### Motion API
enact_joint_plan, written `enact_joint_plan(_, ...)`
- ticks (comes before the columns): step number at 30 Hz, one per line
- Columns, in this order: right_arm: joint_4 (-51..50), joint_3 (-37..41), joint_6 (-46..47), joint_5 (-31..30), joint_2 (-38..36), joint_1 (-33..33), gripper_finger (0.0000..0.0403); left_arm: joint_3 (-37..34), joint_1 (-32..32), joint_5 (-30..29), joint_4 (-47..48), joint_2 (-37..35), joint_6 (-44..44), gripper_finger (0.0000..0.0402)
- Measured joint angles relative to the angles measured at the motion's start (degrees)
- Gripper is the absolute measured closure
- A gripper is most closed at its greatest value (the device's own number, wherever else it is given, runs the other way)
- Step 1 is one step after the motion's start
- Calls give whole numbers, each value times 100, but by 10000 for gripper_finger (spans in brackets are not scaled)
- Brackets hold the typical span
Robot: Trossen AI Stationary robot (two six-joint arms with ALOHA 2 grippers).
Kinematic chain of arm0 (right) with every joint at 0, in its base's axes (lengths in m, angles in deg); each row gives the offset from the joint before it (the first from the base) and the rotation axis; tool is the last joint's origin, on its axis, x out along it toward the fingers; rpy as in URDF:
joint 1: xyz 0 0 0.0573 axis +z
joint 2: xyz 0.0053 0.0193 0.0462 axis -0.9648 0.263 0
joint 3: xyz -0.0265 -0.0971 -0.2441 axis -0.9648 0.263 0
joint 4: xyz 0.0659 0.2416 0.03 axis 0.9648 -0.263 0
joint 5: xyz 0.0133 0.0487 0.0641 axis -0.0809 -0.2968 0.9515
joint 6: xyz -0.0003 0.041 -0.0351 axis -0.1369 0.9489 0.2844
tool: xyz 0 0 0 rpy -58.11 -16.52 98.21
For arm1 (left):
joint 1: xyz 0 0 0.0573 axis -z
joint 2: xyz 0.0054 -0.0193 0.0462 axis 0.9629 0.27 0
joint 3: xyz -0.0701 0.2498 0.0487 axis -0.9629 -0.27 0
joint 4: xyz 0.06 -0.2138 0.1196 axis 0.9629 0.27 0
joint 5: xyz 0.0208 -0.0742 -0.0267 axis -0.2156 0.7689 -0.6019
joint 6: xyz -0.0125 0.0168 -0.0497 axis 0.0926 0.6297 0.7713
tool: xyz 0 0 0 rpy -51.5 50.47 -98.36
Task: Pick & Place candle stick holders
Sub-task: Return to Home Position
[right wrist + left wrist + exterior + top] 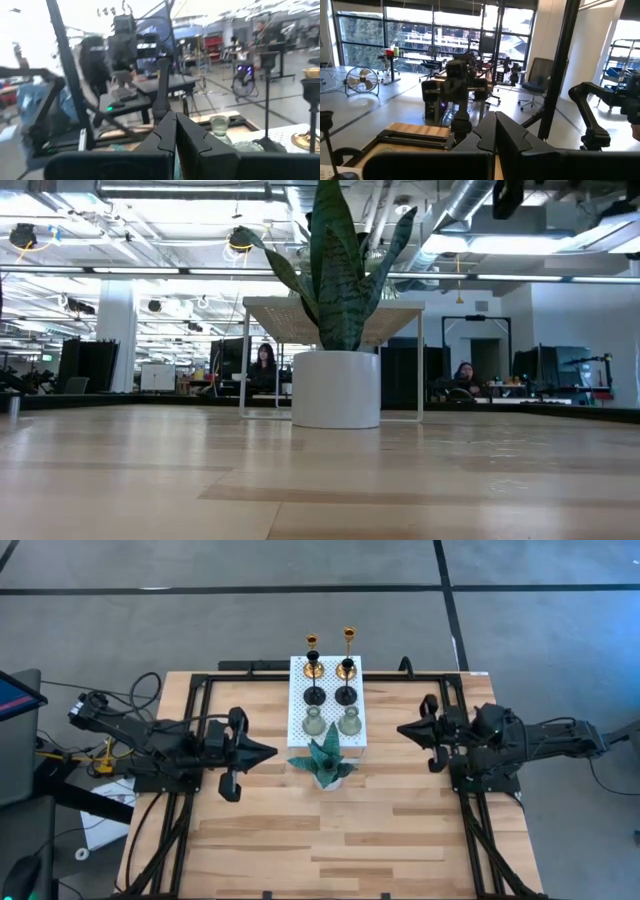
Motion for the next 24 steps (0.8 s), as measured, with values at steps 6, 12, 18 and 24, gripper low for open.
enact_joint_plan(6,-1591,-733,76,221,-109,0,403,0,0,0,70,-132,-15,396)
enact_joint_plan(12,-2772,-1431,-190,249,-240,0,403,0,0,0,83,-141,-181,396)
enact_joint_plan(18,-2987,-1581,-557,526,-699,-4,403,0,0,0,74,-132,-168,396)
enact_joint_plan(24,-3498,-1385,-407,296,-1493,-2,403,0,0,0,70,-121,-166,396)
